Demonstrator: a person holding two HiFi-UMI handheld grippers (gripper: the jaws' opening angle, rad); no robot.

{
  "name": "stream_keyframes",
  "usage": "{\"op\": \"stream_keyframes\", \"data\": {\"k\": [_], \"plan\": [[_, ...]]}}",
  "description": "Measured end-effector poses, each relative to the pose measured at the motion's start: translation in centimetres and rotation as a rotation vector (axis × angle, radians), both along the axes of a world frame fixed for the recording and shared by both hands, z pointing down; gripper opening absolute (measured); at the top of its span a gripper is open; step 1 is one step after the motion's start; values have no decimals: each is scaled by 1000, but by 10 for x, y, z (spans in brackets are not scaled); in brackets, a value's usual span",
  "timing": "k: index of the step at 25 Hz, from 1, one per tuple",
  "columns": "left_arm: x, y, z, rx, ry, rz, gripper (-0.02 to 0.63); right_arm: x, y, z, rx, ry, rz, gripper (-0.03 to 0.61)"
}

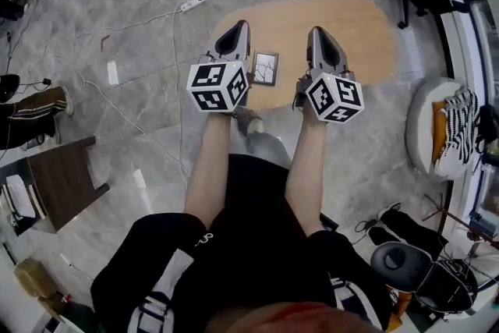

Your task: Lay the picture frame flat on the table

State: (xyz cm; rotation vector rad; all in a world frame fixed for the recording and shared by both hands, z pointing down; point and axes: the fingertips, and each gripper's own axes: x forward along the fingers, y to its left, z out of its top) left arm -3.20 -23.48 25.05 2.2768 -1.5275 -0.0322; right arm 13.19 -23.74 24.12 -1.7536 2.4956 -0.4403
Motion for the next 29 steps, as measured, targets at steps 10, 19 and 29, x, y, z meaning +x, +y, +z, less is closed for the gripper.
{"op": "stream_keyframes", "data": {"k": [10, 19, 29], "plan": [[-10, -27, -111, 179, 35, -19, 9, 11, -18, -93, 156, 33, -14, 14], [-17, -11, -130, 229, 39, -26, 9, -7, -2, -116, 208, 91, -43, 14], [-28, -15, -134, 257, 41, -32, 9, -20, -6, -122, 236, 123, -56, 14]]}}
